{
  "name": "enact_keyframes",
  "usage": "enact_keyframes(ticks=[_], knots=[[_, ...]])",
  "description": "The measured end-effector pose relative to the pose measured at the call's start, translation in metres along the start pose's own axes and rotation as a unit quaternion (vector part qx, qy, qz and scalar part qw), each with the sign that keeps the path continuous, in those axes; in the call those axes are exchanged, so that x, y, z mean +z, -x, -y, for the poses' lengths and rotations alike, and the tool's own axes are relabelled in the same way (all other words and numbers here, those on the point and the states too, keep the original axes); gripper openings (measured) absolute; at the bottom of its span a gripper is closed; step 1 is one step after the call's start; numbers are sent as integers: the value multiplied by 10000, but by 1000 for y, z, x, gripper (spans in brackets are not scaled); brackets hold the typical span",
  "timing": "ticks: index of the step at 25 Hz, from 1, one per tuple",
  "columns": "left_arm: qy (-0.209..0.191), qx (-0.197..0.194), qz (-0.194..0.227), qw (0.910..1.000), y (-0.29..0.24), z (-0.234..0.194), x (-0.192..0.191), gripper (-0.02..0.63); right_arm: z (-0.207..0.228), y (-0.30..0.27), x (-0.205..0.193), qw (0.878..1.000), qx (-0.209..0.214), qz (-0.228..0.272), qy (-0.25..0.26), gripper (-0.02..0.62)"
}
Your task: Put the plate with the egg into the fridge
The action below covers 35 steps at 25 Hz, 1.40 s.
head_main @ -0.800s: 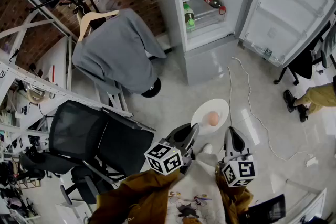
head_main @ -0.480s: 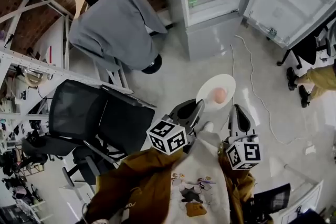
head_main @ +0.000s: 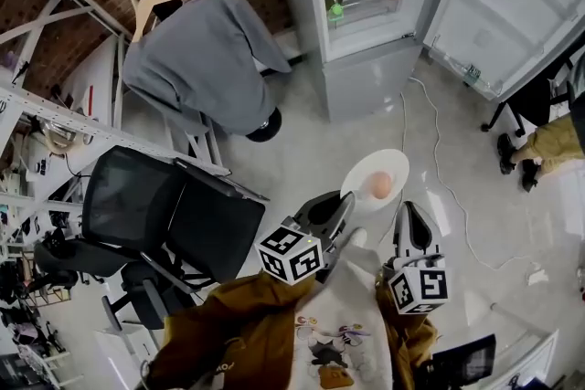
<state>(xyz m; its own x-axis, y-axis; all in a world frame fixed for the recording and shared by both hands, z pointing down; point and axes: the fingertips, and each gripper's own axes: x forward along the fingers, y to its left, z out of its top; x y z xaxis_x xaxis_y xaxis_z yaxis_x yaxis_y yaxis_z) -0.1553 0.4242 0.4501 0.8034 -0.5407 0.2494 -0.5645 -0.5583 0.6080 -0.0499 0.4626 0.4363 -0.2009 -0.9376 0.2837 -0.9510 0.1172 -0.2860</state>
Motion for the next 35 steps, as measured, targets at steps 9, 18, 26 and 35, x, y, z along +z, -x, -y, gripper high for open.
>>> enact_keyframes(ticks=[9,18,26,35], knots=[[337,231,71,9991,-18,15,-10,14,46,12,7,9998,113,-55,-125,6],[578,726,308,9952,-24,4,-16,14,80,17,5,9997,250,59,-58,6],[594,514,326,9964,-70,-6,4,14,114,-14,22,9992,134,220,-290,6],[702,232,129,9972,-153,-65,60,15,137,-105,38,9994,-99,22,-320,6]])
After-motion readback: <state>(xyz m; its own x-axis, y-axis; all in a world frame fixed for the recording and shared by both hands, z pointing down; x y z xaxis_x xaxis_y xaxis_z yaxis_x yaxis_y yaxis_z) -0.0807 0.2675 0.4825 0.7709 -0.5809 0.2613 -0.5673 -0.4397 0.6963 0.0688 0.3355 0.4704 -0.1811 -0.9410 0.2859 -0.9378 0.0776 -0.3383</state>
